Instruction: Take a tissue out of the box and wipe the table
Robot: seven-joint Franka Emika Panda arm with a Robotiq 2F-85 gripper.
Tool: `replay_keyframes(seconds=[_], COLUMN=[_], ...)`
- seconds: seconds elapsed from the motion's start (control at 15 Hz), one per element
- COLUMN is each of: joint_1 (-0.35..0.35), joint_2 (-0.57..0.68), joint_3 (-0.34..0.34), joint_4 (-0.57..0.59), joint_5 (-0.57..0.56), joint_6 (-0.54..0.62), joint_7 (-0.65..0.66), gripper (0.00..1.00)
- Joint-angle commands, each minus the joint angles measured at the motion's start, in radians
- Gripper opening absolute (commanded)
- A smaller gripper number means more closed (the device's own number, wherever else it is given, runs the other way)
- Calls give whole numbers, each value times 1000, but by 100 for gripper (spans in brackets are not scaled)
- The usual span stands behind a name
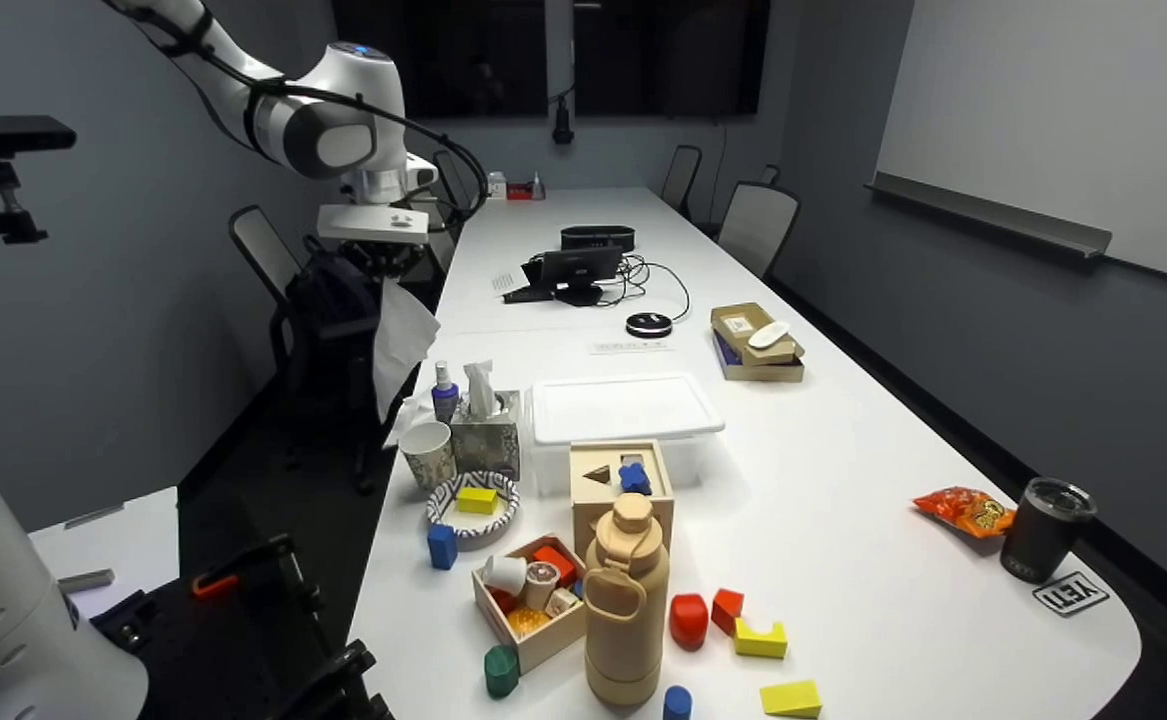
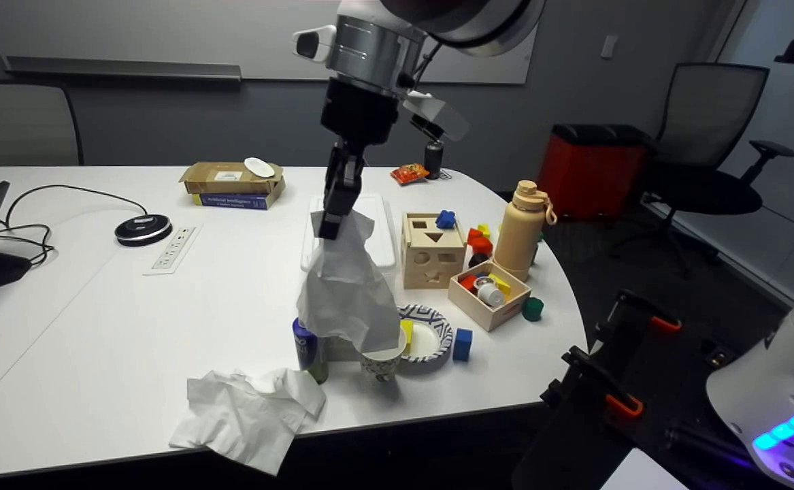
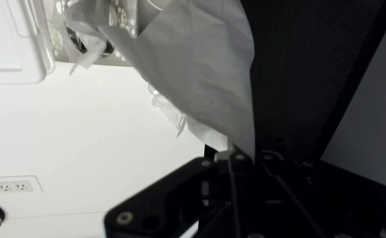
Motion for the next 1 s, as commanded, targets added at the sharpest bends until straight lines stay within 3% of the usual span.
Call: replay_keyframes(seconds=[0.0,0.4,0.93], joint_1=[98,154,231], joint_2=[70,238,499], joint_3=[-54,-39,-88], joint_4=[80,155,337], joint_5=[17,-34,-391], joint_6=[34,282,434], joint_7=[32,62,229], gripper=[0,0,0])
